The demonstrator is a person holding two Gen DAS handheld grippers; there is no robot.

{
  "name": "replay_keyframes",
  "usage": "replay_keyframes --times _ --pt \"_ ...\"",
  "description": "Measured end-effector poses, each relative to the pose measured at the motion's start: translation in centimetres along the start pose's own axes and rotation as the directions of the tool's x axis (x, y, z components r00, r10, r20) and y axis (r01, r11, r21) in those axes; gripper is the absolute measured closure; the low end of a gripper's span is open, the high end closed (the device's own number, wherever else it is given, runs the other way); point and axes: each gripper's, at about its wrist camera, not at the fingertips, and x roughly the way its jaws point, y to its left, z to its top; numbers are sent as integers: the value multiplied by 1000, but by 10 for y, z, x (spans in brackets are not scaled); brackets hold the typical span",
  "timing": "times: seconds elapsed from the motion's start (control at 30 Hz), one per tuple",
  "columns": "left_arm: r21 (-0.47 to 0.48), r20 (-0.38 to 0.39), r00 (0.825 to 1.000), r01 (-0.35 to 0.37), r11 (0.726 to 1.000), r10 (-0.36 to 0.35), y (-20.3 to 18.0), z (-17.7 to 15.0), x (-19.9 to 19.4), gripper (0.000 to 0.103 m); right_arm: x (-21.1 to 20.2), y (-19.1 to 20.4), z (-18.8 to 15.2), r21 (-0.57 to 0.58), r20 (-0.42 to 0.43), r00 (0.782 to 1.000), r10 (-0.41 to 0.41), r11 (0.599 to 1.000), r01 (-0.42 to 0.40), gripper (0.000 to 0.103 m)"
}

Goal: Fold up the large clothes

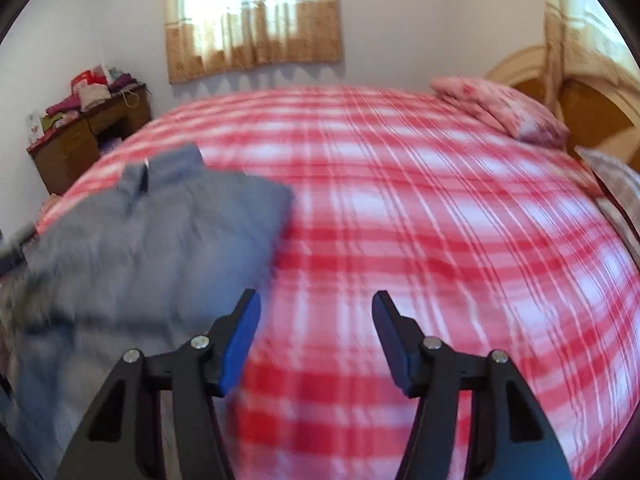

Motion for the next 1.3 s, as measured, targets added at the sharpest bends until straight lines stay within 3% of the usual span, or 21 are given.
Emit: replay_keyframes --times 0.1,0.2,0.37,0.47,1.3 --pt "61 -43 998 -36 998 38 -18 -14 32 6 34 29 18 -27 3 999 35 999 -34 42" --pt "83 -101 992 -65 994 73 -21 -26 57 6 67 54 13 -68 -32 997 63 996 -66 42" --pt "25 -196 981 2 1000 3 -12 -40 81 5 103 74 -19 -155 -97 994 40 986 -55 42" --pt "-13 -218 976 23 1000 -25 -8 -42 87 4 106 70 -22 -141 -118 992 44 988 -60 41" --pt "-23 -245 969 28 999 -32 -4 -42 93 1 112 80 -23 -184 -131 991 -4 983 -20 40"
